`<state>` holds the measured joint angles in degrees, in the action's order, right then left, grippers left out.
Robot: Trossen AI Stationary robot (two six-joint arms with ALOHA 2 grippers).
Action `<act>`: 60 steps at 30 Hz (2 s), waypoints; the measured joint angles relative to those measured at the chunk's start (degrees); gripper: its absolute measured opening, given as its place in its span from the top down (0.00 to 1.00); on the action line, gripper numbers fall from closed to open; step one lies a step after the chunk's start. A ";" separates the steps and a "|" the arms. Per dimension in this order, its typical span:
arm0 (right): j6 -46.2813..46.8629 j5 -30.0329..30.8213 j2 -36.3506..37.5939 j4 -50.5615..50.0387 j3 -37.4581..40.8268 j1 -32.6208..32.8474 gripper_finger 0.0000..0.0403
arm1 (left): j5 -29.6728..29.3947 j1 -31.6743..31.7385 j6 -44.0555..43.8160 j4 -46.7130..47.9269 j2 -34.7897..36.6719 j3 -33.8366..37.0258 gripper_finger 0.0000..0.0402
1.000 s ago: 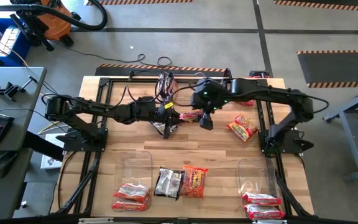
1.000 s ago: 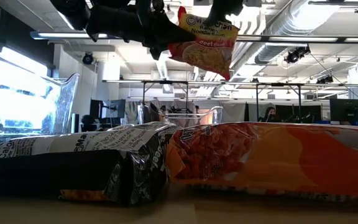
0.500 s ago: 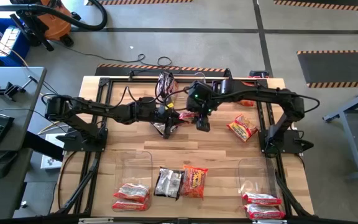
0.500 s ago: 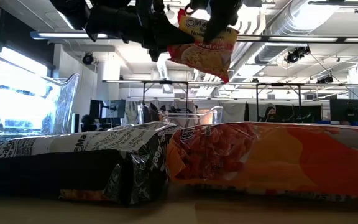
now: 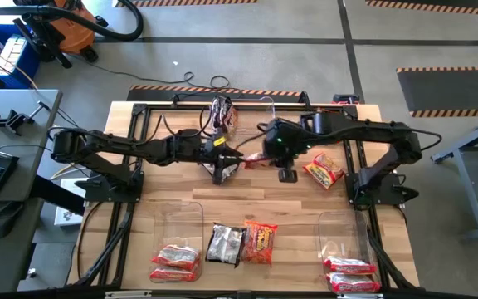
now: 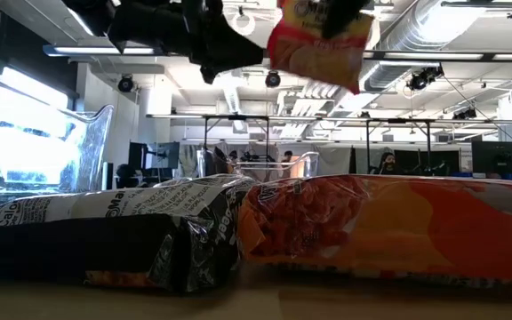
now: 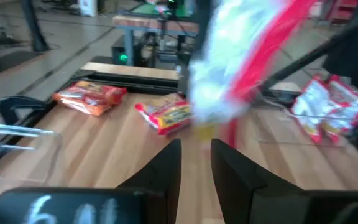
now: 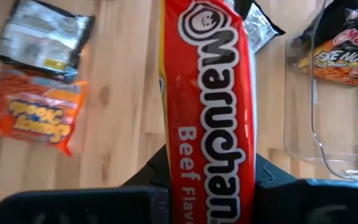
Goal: Sort Maruchan noodles
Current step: Put the left red noodle pack into the bottom right transparent bin
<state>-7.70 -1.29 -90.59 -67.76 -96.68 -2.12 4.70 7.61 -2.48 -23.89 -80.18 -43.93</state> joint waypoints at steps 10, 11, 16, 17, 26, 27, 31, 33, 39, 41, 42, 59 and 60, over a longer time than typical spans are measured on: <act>12.35 10.87 3.76 -6.97 0.04 15.88 0.83 | -1.17 -1.31 -0.31 -5.32 -0.13 3.74 0.88; 13.66 11.61 3.76 -6.78 0.06 18.00 0.83 | -1.17 -1.37 -0.31 -6.77 -0.13 4.06 0.89; 19.87 15.34 5.09 -0.20 7.95 25.76 0.83 | -1.06 -1.34 0.07 -10.10 -0.11 4.48 0.91; 21.08 15.66 5.80 2.34 10.66 26.80 0.83 | -1.00 -1.34 0.20 -10.37 -0.11 4.48 0.91; 42.03 15.19 14.11 8.23 23.45 39.36 0.83 | -0.98 -1.32 0.22 -10.22 -0.11 4.48 0.91; 44.75 15.86 14.36 6.57 23.42 41.48 0.83 | -0.98 -1.32 0.28 -10.26 -0.11 4.48 0.91; 55.35 17.19 14.06 -1.61 22.51 49.19 0.83 | -0.99 -1.23 0.59 -10.26 -0.11 4.48 0.91; 61.65 17.06 13.31 -6.10 22.53 52.36 0.83 | -1.00 -1.23 0.60 -10.24 -0.11 4.48 0.91; 75.49 13.67 10.12 -9.42 22.56 60.12 0.83 | -1.02 -1.23 0.59 -10.24 -0.11 4.48 0.91; 78.14 13.50 8.68 -9.41 22.56 62.06 0.82 | -1.04 -1.21 0.59 -10.24 -0.11 4.48 0.91; 79.01 13.54 7.81 -9.45 22.56 62.90 0.82 | -1.06 -1.21 0.61 -10.24 -0.11 4.48 0.91; 88.90 9.65 -0.97 -9.27 22.51 70.60 0.83 | -2.90 -1.21 1.10 -10.20 -0.13 4.48 0.91; 88.95 9.16 -1.02 -9.51 22.51 70.91 0.83 | -2.90 -1.21 1.07 -10.20 -0.13 4.48 0.91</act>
<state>81.25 7.87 -91.61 -77.27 -74.17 68.79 1.80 6.39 -1.41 -34.09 -80.31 -39.44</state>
